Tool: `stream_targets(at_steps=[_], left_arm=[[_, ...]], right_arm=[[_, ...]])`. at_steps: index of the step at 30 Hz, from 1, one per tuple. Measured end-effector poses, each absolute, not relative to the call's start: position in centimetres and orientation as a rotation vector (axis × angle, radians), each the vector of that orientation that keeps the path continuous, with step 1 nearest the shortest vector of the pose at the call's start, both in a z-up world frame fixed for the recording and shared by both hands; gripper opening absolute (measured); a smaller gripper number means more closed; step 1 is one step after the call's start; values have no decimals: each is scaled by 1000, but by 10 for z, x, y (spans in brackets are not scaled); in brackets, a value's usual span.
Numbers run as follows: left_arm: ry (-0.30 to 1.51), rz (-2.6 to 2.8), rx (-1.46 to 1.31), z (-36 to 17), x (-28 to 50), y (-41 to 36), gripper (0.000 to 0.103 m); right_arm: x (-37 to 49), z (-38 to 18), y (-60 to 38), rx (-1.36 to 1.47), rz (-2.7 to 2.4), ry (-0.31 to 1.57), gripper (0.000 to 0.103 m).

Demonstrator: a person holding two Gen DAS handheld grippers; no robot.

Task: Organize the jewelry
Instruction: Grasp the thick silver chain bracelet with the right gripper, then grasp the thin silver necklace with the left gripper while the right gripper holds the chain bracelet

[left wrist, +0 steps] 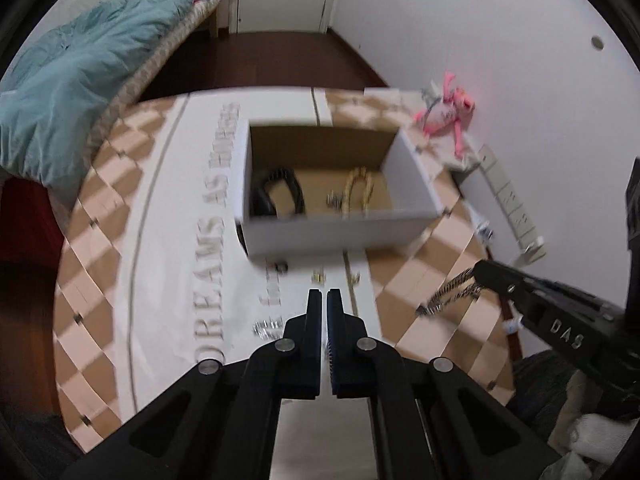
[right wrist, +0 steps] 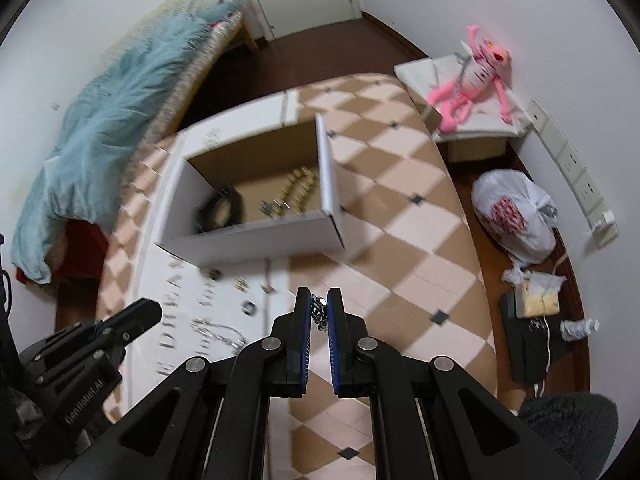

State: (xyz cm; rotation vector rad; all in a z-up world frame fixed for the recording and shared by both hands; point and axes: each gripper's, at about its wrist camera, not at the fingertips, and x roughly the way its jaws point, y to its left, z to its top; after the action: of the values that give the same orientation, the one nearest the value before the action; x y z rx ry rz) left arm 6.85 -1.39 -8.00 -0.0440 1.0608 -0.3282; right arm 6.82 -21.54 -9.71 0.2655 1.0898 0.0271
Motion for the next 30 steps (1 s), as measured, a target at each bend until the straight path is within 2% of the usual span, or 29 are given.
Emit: stream_targets(at_steps=[7,10,14,15,16,18,25,30], left_arm=[[986,-354,-98,-39,89,-2,1],[1013,-317,-128,-47,95,8,4],[1060,-260,-101,-79,92,14,9],[1079,-247,-92,-92,91,16,22],[1103,-231,-87,-105,90,18,50],[1145,-217,-96,-125,88,21,84],[1287,-171,-208,-181,83,22,84],[1279,-185,-178,-180,69,-1,84]], right_arm=[[84,-51,-210,263,93,1016,8],[86,-52,-207,259,102,1018,8],[86,-84,-205,280,104,1080,8],[85,-99,-206,289,99,1109,8],[83,-112,-207,295,91,1135,8],[78,-134,-209,314,79,1175,8],[60,-167,-218,335,28,1221,8],[57,-175,-228,331,-23,1222,8]])
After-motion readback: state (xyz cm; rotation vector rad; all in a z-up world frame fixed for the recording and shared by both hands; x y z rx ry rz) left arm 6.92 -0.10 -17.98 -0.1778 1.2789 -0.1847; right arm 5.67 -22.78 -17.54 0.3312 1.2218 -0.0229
